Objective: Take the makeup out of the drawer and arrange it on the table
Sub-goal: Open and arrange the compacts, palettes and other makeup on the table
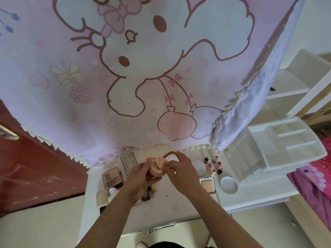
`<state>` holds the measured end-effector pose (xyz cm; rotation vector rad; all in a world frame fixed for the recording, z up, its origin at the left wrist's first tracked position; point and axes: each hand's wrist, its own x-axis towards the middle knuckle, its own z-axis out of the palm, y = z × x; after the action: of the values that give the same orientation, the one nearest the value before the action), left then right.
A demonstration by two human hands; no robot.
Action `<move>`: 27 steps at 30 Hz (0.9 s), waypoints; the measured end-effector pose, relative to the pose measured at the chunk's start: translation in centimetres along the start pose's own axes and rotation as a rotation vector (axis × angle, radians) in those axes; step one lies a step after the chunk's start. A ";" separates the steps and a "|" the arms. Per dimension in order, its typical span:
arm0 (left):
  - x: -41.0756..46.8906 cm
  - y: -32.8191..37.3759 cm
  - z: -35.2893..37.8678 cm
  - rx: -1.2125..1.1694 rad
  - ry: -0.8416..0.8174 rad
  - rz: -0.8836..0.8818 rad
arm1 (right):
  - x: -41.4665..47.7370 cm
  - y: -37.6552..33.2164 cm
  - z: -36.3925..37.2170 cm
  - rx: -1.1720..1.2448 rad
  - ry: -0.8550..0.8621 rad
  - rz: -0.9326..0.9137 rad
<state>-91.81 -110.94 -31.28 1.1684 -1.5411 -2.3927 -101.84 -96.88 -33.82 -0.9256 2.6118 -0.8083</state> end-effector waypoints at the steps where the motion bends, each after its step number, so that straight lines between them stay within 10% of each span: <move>1: 0.0 -0.1 -0.1 0.004 0.003 -0.002 | 0.1 0.2 -0.1 -0.011 -0.011 0.006; 27: 0.0 0.1 0.1 -0.065 0.057 -0.038 | 1.8 0.3 -0.8 0.227 0.072 0.191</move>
<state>-91.96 -110.90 -31.20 1.2513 -1.4258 -2.3918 -103.74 -97.51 -33.45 -0.5857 2.5494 -1.0747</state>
